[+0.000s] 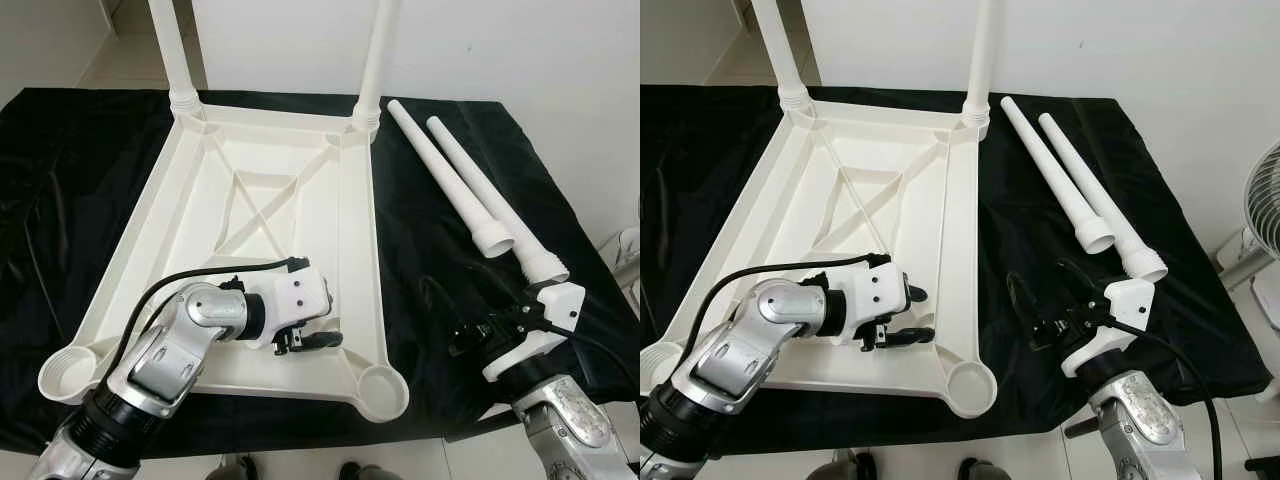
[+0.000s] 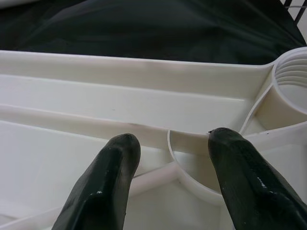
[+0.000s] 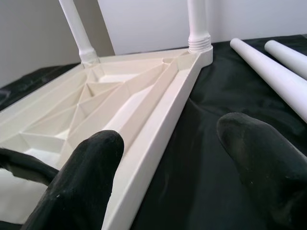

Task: Building children table

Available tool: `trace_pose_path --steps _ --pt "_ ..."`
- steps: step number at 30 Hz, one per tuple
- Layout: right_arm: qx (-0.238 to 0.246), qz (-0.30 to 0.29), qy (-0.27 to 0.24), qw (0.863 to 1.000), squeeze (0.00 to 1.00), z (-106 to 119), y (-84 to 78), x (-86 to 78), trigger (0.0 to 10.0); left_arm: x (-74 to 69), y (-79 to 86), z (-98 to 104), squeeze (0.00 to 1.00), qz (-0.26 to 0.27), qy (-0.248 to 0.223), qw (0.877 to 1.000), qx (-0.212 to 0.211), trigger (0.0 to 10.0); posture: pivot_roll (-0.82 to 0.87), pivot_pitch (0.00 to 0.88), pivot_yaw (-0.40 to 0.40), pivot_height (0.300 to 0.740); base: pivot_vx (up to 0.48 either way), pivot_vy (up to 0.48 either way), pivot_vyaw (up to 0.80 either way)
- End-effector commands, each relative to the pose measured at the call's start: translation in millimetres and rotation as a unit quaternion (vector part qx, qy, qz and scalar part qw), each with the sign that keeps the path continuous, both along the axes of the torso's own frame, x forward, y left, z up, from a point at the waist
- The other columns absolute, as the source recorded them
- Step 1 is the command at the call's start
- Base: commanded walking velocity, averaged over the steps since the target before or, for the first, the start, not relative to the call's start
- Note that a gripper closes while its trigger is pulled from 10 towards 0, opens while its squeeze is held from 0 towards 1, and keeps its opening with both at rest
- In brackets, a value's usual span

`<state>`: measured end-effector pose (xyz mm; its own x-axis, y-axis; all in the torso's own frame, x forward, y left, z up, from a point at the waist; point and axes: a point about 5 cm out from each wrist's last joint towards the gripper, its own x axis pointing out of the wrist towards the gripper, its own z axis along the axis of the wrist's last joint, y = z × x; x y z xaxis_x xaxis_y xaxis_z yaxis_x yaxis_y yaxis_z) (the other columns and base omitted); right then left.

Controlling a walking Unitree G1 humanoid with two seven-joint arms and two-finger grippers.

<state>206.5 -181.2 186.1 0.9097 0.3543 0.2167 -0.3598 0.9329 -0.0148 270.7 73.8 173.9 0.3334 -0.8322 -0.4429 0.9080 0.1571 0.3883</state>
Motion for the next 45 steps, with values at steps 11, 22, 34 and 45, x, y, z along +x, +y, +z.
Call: trace_pose_path --steps 11,22,34,45 --pt "0.027 0.004 0.006 1.000 0.00 0.2 -2.4 1.9 10.0 22.6 16.1 10.4 0.00 0.135 -0.032 0.987 -0.087 10.0 -0.03 0.133 -0.007 0.740 0.000 0.000 0.00" --pt "0.024 0.016 0.006 1.000 0.00 -1.9 -0.5 7.3 10.0 -13.4 21.1 7.1 0.00 0.025 0.014 0.996 -0.082 10.0 -0.02 0.122 -0.008 0.740 0.000 0.000 0.00" --pt "0.004 0.031 -0.006 1.000 0.00 3.9 -1.0 14.0 10.0 -14.3 22.4 -20.8 0.00 0.044 -0.024 0.999 0.019 10.0 -0.01 0.128 -0.019 0.740 0.000 0.000 0.00" --pt "0.001 0.010 -0.043 0.999 0.00 23.9 -7.2 29.0 10.0 -3.7 12.5 -32.4 0.00 0.087 -0.028 0.995 0.040 10.0 -0.02 0.141 -0.025 0.740 0.000 0.000 0.00"
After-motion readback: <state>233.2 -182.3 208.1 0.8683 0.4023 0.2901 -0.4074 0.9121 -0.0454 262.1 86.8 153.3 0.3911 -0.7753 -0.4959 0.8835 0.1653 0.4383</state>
